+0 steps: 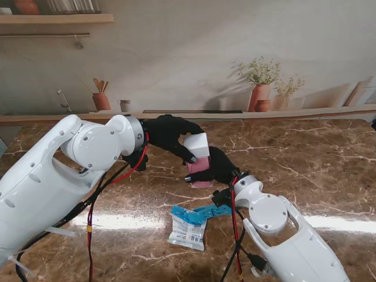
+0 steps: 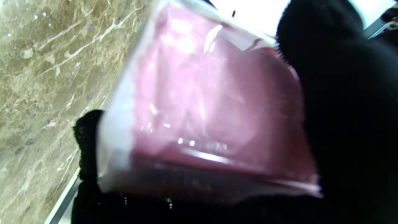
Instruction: Fill the seasoning bottle
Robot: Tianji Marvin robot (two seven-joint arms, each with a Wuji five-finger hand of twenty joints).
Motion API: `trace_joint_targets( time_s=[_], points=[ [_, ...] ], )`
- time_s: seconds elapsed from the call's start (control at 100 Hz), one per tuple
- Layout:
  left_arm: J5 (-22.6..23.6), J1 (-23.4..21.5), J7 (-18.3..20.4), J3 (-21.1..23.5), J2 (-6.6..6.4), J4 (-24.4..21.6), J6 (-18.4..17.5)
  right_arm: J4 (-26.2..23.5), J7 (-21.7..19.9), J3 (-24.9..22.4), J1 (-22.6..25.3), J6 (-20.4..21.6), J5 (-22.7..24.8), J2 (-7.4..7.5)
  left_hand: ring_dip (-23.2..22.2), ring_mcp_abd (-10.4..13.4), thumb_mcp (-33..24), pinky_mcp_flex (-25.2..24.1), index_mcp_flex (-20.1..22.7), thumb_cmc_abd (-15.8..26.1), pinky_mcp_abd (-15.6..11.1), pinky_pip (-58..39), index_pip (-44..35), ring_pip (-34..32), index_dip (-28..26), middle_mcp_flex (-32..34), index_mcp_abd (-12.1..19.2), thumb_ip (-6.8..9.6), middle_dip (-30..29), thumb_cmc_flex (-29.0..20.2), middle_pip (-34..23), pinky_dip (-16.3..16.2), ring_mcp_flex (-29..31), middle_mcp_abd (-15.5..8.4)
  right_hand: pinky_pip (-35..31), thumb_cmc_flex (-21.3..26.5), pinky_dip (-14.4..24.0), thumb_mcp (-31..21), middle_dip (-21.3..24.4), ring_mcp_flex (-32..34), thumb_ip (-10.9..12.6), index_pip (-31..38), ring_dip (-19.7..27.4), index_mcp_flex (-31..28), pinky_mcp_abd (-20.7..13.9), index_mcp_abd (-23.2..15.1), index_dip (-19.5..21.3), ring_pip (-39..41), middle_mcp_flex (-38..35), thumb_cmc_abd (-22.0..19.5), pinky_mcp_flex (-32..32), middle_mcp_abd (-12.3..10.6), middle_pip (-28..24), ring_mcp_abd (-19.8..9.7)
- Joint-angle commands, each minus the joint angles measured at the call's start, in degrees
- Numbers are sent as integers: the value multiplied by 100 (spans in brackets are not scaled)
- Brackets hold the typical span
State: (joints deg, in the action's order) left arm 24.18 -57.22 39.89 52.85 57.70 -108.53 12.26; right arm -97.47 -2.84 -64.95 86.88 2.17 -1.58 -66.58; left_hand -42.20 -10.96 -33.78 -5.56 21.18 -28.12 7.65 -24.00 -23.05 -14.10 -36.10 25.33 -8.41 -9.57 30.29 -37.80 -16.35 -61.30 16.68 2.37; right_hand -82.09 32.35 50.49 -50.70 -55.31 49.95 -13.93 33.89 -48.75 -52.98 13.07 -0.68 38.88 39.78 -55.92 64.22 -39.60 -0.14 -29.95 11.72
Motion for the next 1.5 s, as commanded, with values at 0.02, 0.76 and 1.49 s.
trace_joint_targets(
  time_s=[0.02, 0.76, 1.49],
  points=[
    [-142, -1, 78, 17, -17, 54, -1, -77, -201, -41, 17, 83, -96, 31, -87, 233, -1911, -121, 275, 733, -234, 278, -1055, -49, -158, 116, 2429, 272, 62, -2027, -133, -62, -44, -277, -567, 1844, 293, -2225, -405, 963, -185, 1291, -554, -1400, -636, -993, 239, 3036, -740, -2668, -153, -359, -978, -1279],
    [-678, -139, 264, 154, -64, 236, -639, 54, -370, 27, -88, 220, -304, 44, -30, 237, -85, 24, 116, 14, -15, 303, 284, -68, 1430, -362, 657, 439, -209, 305, -22, -284, -14, -201, -79, 1507, 165, -1808, -221, 694, -108, 1142, -419, -588, -560, -1028, -814, 2485, -583, -2619, 108, -324, -584, -1199],
    [63, -426, -684, 6, 107, 315, -1129, 48, 156, 104, -101, 159, 86, -50, -619, 194, 158, 49, 935, 347, 255, -1758, -1450, -667, 51, 896, 1467, 147, 463, -190, -667, 559, 1043, -290, 2977, 208, -1013, -1558, 148, -189, -103, 2001, 799, 172, 283, -1278, -1293, -2, -425, -2030, 1904, -522, -95, -1118]
  ],
)
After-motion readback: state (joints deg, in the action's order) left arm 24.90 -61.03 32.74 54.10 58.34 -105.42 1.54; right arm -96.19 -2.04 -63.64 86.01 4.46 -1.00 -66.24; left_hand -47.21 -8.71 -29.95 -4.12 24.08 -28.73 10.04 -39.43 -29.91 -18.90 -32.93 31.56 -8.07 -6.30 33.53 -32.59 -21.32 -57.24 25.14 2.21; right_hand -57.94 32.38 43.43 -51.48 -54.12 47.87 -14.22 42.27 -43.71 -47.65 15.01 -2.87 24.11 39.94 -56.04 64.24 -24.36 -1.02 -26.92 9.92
